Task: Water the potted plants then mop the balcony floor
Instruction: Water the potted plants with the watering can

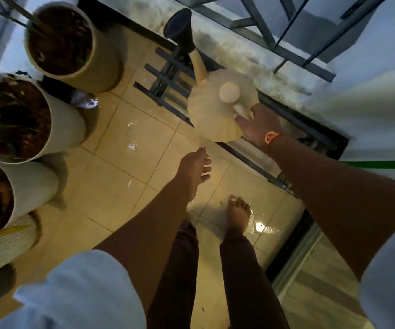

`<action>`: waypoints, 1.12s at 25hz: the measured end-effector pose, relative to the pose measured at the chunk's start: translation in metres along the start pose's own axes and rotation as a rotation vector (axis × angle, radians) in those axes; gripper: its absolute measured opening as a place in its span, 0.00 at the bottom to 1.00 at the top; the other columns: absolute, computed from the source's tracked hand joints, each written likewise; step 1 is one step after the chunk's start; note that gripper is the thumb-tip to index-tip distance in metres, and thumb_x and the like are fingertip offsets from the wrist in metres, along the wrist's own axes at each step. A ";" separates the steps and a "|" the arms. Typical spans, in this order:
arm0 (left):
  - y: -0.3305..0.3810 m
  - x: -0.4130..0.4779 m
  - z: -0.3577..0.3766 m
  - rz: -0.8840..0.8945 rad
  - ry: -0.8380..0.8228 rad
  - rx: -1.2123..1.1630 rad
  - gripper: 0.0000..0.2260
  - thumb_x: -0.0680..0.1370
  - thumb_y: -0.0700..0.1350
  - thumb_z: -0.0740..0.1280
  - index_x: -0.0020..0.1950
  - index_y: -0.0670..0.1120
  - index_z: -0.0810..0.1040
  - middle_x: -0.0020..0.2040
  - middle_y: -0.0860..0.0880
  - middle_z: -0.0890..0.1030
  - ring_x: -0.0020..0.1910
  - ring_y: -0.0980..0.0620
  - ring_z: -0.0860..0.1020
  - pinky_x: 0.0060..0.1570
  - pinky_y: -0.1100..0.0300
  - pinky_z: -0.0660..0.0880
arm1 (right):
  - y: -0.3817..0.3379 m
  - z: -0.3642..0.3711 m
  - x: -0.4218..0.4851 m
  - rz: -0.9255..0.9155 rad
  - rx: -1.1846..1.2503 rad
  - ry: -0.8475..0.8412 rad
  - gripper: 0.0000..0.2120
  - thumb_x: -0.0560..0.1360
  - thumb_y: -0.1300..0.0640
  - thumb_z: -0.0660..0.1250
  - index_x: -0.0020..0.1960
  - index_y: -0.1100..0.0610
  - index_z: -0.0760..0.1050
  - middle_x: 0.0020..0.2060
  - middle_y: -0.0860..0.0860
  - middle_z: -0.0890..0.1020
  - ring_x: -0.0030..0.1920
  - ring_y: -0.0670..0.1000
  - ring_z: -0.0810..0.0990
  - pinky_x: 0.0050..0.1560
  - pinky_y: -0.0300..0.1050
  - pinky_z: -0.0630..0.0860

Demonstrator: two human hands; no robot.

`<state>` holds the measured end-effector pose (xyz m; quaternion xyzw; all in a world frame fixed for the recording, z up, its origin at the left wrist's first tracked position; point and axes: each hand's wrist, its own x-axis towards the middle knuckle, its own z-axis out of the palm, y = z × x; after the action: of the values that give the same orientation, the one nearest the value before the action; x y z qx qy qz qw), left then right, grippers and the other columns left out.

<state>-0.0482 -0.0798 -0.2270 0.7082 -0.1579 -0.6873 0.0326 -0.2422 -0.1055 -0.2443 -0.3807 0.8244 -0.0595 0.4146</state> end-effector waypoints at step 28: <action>-0.013 -0.173 -0.181 -0.031 0.021 -0.918 0.38 0.77 0.73 0.61 0.78 0.47 0.69 0.73 0.43 0.75 0.69 0.40 0.75 0.68 0.38 0.73 | -0.257 0.005 -0.228 -0.036 0.243 -0.147 0.30 0.76 0.28 0.58 0.35 0.54 0.75 0.37 0.54 0.81 0.42 0.58 0.82 0.43 0.49 0.77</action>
<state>0.1310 -0.0522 -0.0538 0.6297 0.1741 -0.6793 0.3343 -0.0062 -0.1302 0.0043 -0.3458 0.7715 -0.1382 0.5159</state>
